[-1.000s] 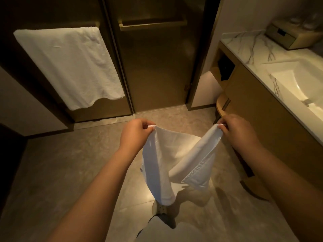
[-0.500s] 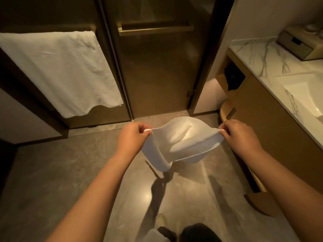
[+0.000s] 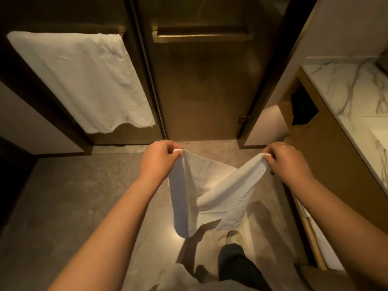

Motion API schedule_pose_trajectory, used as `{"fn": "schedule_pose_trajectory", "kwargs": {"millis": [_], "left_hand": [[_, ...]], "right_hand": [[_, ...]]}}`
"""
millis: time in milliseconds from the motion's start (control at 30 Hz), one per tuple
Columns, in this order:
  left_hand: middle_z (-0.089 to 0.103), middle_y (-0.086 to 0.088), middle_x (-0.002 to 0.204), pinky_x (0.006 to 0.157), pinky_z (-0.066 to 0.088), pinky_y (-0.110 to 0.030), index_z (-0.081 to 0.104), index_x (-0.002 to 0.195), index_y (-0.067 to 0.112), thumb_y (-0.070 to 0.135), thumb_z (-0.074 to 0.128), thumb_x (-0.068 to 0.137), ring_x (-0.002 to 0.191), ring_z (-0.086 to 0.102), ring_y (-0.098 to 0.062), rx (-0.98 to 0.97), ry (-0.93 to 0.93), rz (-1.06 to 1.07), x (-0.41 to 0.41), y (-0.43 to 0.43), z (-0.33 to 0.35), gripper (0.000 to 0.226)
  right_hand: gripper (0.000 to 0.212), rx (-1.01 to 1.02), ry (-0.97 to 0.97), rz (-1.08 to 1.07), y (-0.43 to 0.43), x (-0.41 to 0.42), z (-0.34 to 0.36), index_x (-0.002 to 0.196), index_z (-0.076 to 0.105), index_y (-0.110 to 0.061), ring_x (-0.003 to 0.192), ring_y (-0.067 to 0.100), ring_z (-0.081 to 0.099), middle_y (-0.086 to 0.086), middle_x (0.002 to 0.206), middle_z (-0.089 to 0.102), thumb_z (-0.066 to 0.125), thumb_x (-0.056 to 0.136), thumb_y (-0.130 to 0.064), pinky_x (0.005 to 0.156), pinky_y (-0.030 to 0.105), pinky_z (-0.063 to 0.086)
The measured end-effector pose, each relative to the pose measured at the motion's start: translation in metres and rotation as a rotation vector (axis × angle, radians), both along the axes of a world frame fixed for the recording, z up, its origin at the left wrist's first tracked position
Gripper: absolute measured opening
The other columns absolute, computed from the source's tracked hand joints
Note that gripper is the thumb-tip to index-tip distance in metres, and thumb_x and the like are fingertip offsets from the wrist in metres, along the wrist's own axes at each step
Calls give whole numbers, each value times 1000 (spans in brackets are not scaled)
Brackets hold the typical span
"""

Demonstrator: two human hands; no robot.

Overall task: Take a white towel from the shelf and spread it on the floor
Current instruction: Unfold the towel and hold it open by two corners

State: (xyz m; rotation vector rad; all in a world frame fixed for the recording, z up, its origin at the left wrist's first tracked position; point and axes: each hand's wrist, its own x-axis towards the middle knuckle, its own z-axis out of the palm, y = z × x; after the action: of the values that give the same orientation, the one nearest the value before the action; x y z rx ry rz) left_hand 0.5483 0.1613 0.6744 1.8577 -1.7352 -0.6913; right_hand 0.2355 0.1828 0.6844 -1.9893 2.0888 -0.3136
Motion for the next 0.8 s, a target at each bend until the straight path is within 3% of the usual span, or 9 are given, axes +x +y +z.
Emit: {"fn": "schedule_pose_trajectory", "kwargs": {"millis": [133, 267, 433, 667, 800], "left_hand": [[71, 7, 87, 64, 49, -27, 74, 94, 27, 27, 66, 85, 76, 62, -8, 1, -25, 52, -42, -22, 4, 12], [71, 7, 88, 56, 39, -18, 73, 97, 26, 27, 65, 86, 72, 59, -4, 14, -48, 107, -76, -38, 2, 13], [73, 6, 90, 65, 42, -23, 73, 94, 25, 24, 65, 86, 76, 62, -8, 46, -93, 184, -92, -42, -12, 11], [70, 9, 85, 64, 49, -27, 71, 92, 26, 23, 64, 88, 75, 62, -8, 87, -109, 209, -92, -53, -25, 9], [69, 10, 85, 65, 48, -25, 71, 93, 26, 22, 64, 87, 75, 62, -8, 88, -94, 183, -85, -69, -26, 10]], "right_hand": [[10, 5, -54, 26, -37, -38, -1, 93, 65, -16, 78, 23, 57, 8, 92, 63, 56, 93, -19, 70, 42, 54], [7, 21, -89, 52, -73, -76, -6, 93, 64, -19, 78, 17, 52, 4, 93, 62, 57, 93, -21, 71, 36, 51], [7, 50, -82, 100, -103, -101, -19, 90, 64, -19, 75, 16, 48, 4, 93, 62, 57, 92, -20, 63, 26, 35], [12, 118, -98, 120, -113, -97, -34, 99, 65, -18, 82, 19, 56, 4, 97, 63, 56, 94, -24, 72, 30, 49], [6, 85, -137, 85, -117, -92, -35, 92, 62, -21, 79, 16, 54, 0, 92, 59, 57, 93, -22, 67, 28, 43]]}}
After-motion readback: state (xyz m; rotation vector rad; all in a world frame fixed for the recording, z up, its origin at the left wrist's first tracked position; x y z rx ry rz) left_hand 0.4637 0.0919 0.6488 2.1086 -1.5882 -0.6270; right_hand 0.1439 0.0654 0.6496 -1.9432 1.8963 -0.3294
